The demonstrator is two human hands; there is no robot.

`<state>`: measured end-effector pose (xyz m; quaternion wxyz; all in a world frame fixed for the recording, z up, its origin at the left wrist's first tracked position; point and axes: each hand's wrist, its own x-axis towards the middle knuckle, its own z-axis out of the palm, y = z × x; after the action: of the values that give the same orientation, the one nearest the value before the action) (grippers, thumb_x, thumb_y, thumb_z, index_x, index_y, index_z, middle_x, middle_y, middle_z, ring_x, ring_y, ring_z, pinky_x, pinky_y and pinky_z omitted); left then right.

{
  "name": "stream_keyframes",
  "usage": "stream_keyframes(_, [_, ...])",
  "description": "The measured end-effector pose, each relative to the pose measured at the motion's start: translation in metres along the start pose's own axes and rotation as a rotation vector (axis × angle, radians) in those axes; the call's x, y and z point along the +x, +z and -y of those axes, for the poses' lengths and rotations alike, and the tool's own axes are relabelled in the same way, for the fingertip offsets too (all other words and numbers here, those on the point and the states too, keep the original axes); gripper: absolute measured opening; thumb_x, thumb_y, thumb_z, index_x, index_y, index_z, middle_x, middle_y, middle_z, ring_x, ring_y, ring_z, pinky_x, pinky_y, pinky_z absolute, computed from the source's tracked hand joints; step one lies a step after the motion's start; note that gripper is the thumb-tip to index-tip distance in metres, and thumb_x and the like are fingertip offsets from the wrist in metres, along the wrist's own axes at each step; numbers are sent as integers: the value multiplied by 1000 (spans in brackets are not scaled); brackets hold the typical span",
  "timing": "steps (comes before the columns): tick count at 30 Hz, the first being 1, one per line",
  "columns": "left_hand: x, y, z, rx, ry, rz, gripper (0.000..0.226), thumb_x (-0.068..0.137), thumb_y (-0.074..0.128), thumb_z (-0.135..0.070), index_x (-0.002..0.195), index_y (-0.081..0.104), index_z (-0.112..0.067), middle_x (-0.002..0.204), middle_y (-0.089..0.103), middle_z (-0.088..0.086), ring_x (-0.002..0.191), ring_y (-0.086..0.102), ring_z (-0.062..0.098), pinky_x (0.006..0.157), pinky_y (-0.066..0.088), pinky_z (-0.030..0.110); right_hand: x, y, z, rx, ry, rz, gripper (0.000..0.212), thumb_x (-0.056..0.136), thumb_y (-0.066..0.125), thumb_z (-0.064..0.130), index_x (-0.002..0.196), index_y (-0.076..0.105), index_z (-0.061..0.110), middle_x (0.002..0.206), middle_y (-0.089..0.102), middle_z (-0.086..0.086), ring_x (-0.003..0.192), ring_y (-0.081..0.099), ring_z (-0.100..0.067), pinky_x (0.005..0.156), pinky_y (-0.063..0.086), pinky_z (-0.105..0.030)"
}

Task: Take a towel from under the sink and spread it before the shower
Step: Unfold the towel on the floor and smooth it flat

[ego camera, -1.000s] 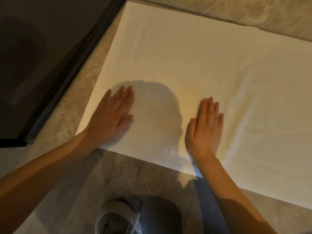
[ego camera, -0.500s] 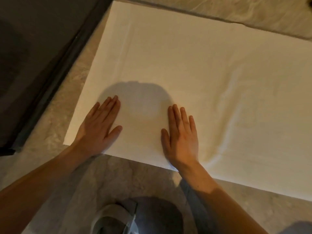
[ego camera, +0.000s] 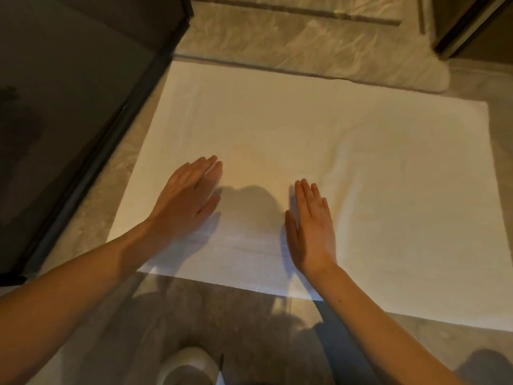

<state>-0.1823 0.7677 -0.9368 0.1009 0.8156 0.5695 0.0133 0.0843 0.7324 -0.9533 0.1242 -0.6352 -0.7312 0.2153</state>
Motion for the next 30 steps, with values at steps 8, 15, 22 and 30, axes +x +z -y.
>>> stream_keyframes(8, [161, -8, -75, 71, 253, -86, 61, 103, 29, -36, 156, 9, -15, 164, 6, 3, 151, 3, 19, 121, -4, 34, 92, -45, -34, 101, 63, -208, 55, 105, 33, 25, 156, 16, 12, 164, 12, -2, 151, 7, -15, 123, 5, -31])
stream_keyframes(15, [228, -2, -95, 46, 205, -85, 56, 104, 25, -28, 156, 6, -16, 165, 3, 3, 151, 1, 19, 122, -2, 36, 143, -69, -57, 112, 104, -198, 53, 104, 31, 14, 155, 18, 10, 163, 15, -5, 150, 11, -16, 122, 10, -29])
stream_keyframes(22, [272, 11, -67, 1, 145, -110, 57, 104, 27, -28, 156, 7, -16, 164, 4, 4, 151, 1, 19, 121, -3, 36, 217, -70, -57, 131, 56, -157, 50, 103, 31, 6, 153, 24, 5, 162, 19, -9, 150, 16, -18, 120, 10, -24])
stream_keyframes(30, [303, 47, -33, 31, 91, -44, 64, 98, 10, -44, 156, 8, -18, 165, 4, 1, 151, -1, 16, 121, -5, 36, 283, -39, -48, 204, 117, -156, 52, 102, 29, 7, 153, 23, 5, 162, 20, -10, 149, 17, -19, 120, 11, -26])
